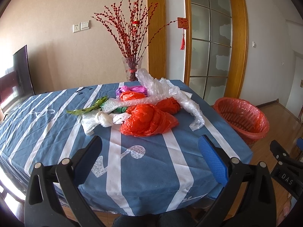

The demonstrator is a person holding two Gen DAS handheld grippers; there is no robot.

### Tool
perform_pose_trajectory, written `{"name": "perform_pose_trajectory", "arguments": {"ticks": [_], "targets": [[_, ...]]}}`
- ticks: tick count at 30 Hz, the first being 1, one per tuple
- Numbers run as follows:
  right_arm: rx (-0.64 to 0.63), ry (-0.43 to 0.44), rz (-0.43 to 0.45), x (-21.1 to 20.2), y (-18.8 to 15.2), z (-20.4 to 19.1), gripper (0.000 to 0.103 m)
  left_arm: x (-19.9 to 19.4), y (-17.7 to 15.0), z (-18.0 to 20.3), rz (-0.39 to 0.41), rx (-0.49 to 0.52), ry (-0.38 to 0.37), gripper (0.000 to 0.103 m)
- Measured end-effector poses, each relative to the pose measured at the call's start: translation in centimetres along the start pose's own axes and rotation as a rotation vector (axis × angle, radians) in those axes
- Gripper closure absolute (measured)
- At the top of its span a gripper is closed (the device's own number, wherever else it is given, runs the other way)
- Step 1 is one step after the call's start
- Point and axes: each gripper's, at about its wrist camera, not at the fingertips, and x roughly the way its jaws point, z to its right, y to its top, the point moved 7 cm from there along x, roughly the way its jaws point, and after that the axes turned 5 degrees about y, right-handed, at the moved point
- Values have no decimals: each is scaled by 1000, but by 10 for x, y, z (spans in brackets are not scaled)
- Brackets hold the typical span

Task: Collect trash
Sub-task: 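Close the right gripper on the white plastic bag on the pile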

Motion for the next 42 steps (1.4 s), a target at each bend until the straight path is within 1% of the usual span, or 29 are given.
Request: {"name": "perform_pose_trajectory", "arguments": {"ticks": [3,7,13,18,21,23,24,26,29,33,36,38,39,41,42], "targets": [[11,21,-12,6,3,-2,2,6,-1,-7,-16,-14,12,4],[8,86,-50,22,9,-15,2,16,-2,-24,-36,-39,44,4],[28,232,-100,58,24,-47,2,38,-3,-67,-69,-106,101,4],[-22,279,-107,93,41,-83,5,51,1,-103,-58,-137,160,4],[-72,299,-110,114,49,-104,11,62,3,-119,-71,-151,178,4],[-99,310,-125,127,52,-116,21,68,2,-126,-85,-158,183,4],[-108,320,-138,136,52,-123,22,70,0,-128,-91,-161,185,4],[-104,334,-168,150,50,-131,29,76,-2,-133,-106,-166,180,4],[-94,341,-195,165,49,-137,34,81,-6,-136,-121,-162,175,4],[-113,327,-218,181,48,-144,36,87,-5,-132,-123,-146,153,4],[-120,319,-239,193,46,-148,43,92,-1,-122,-117,-124,129,4],[-100,330,-258,198,45,-147,52,95,5,-113,-110,-109,101,4],[-90,339,-262,200,44,-146,54,97,8,-108,-107,-103,86,4],[-82,342,-266,201,44,-145,69,100,14,-99,-104,-94,64,4],[-82,346,-269,202,44,-146,72,102,18,-93,-102,-87,45,4]]}}
